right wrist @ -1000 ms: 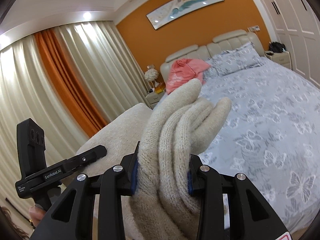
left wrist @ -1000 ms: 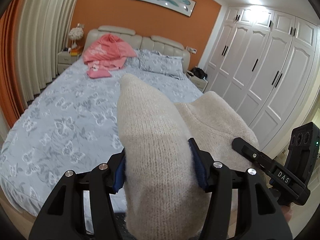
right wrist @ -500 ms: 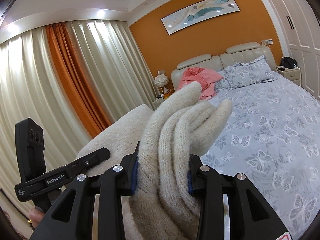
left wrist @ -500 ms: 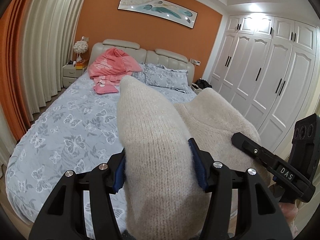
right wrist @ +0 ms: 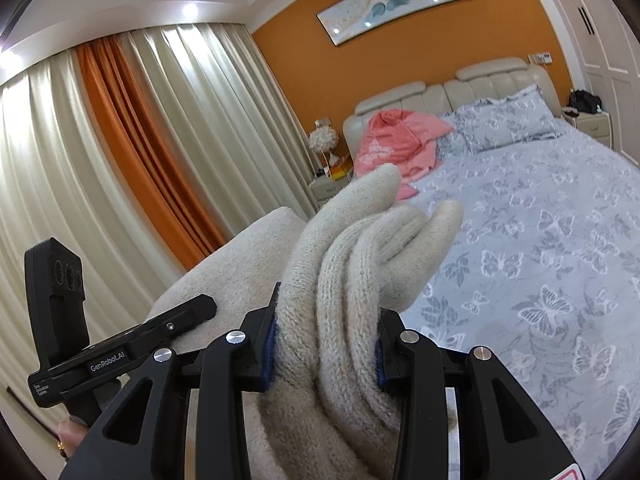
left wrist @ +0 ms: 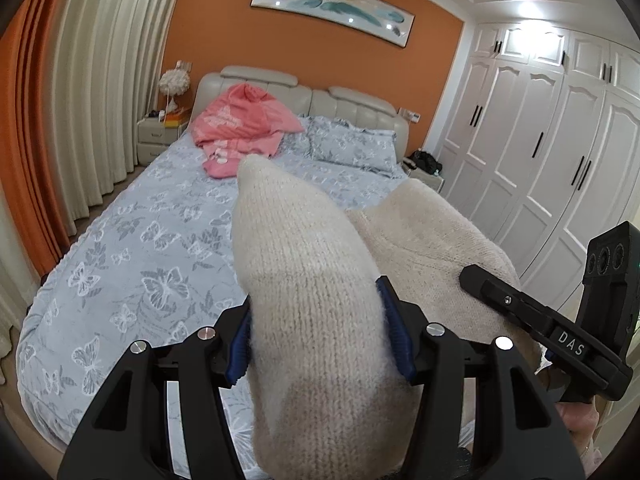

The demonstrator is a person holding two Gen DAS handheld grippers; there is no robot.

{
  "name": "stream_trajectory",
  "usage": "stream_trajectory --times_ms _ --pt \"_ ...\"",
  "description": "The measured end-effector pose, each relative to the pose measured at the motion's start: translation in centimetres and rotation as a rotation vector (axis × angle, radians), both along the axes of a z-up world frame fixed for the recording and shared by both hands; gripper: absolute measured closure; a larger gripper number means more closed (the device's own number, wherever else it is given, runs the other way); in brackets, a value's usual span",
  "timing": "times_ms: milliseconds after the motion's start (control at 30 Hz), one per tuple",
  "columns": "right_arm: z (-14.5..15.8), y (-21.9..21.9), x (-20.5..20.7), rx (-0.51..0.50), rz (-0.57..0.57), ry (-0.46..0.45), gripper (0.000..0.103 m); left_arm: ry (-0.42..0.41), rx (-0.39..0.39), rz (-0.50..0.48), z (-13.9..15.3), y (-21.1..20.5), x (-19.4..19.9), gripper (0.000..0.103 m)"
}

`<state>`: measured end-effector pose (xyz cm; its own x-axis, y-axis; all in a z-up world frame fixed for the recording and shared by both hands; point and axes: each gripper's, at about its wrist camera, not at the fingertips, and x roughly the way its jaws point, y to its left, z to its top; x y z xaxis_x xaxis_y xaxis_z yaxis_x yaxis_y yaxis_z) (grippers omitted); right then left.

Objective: Fold small clothes
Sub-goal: 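Lift the folded sweater with both grippers and hold it up, then lower the folded sweater onto the bed and open both grippers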

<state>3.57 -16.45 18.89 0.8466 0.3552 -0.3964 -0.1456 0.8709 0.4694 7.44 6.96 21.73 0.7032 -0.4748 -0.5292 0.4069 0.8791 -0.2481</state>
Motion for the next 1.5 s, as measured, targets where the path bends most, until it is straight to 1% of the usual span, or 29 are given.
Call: stream_trajectory --times_ms 133,167,233,267,300,333,367,400,433,467,567,633,667,767,800,833,867,933,967,1033,1133,1200,1233,1267,1300,1367,1433,1467,1500 --pt "-5.7 -0.4 2.7 0.014 -0.024 0.094 0.066 0.106 0.005 -0.012 -5.6 0.4 3.2 0.047" --pt "-9.1 -0.9 3.7 0.012 -0.033 0.145 0.064 0.155 0.001 -0.019 -8.5 0.5 4.3 0.045" --pt "-14.5 -1.7 4.5 -0.004 -0.054 0.219 0.055 0.221 -0.027 -0.012 -13.9 1.0 5.7 0.033" --pt "-19.3 -2.5 4.9 -0.031 -0.084 0.321 0.054 0.244 -0.034 0.003 -17.8 1.4 6.2 0.033" --pt "-23.5 -3.2 5.0 -0.059 -0.121 0.452 0.057 0.273 0.005 0.042 -22.0 1.9 6.2 0.033" --pt "-26.0 -3.8 4.9 -0.066 -0.144 0.545 0.062 0.311 0.040 0.065 -24.1 2.2 6.3 0.035" --pt "-28.5 -4.8 3.5 -0.017 -0.172 0.616 0.076 0.397 0.075 0.094 -27.1 2.9 5.9 0.038" --pt "-28.8 -5.2 2.6 0.016 -0.178 0.607 0.077 0.438 0.050 0.099 -28.3 3.7 5.5 0.042" --pt "-28.6 -5.4 1.7 0.029 -0.180 0.584 0.077 0.437 -0.002 0.104 -28.7 4.8 4.5 0.041" --pt "-27.9 -5.2 1.2 0.000 -0.169 0.565 0.077 0.413 -0.018 0.114 -28.3 5.3 3.9 0.040" --pt "-25.2 -3.6 2.9 -0.083 -0.090 0.522 0.076 0.326 -0.023 0.104 -26.2 5.2 3.0 0.029" --pt "-24.3 -2.8 4.5 -0.108 -0.073 0.512 0.054 0.308 -0.018 0.089 -25.4 4.0 3.5 0.019" --pt "-24.4 -2.4 6.0 -0.124 -0.071 0.520 0.041 0.312 -0.005 0.086 -25.2 3.1 3.9 0.018" --pt "-27.5 -1.5 9.0 -0.160 -0.067 0.616 0.039 0.337 0.046 0.088 -26.0 1.2 4.7 0.017" --pt "-28.8 -1.5 9.5 -0.160 -0.069 0.660 0.043 0.347 0.060 0.090 -26.5 0.9 4.8 0.017" --pt "-30.1 -1.3 9.9 -0.146 -0.056 0.694 0.054 0.360 0.071 0.089 -27.2 0.6 5.0 0.017" --pt "-31.4 -1.0 10.4 -0.121 -0.020 0.727 0.082 0.370 0.077 0.087 -27.7 0.4 5.0 0.017" --pt "-30.5 -0.7 10.6 -0.132 -0.024 0.697 0.086 0.393 0.103 0.087 -28.5 0.1 4.8 0.017" --pt "-28.7 -0.5 10.5 -0.132 -0.023 0.629 0.086 0.397 0.115 0.086 -28.9 0.0 4.7 0.017" --pt "-26.6 -0.5 10.2 -0.158 -0.024 0.568 0.087 0.405 0.140 0.084 -29.6 0.0 4.7 0.017" --pt "-27.4 -1.2 10.0 -0.192 -0.032 0.591 0.085 0.437 0.168 0.090 -30.7 -0.3 5.0 0.017" --pt "-31.4 -1.8 10.5 -0.199 -0.030 0.713 0.079 0.469 0.169 0.094 -31.4 -0.3 5.2 0.017" --pt "-32.5 -2.0 10.4 -0.171 -0.022 0.735 0.079 0.486 0.172 0.099 -31.7 -0.4 5.2 0.017" --pt "-32.2 -2.5 9.8 -0.131 -0.042 0.699 0.078 0.494 0.178 0.103 -31.8 -0.4 5.2 0.017" --pt "-31.7 -2.6 9.5 -0.113 -0.053 0.693 0.072 0.497 0.184 0.106 -31.9 -0.4 5.2 0.017" --pt "-30.4 -2.7 8.8 -0.095 -0.082 0.683 0.069 0.493 0.204 0.117 -31.8 -0.2 4.7 0.016" --pt "-29.3 -2.7 8.1 -0.111 -0.097 0.653 0.057 0.489 0.210 0.128 -31.7 0.0 4.4 0.014" --pt "-29.0 -3.0 7.7 -0.127 -0.117 0.641 0.039 0.489 0.210 0.133 -31.7 0.1 4.3 0.014" --pt "-29.1 -3.4 7.5 -0.138 -0.139 0.643 0.028 0.489 0.212 0.135 -31.6 0.1 4.2 0.014"
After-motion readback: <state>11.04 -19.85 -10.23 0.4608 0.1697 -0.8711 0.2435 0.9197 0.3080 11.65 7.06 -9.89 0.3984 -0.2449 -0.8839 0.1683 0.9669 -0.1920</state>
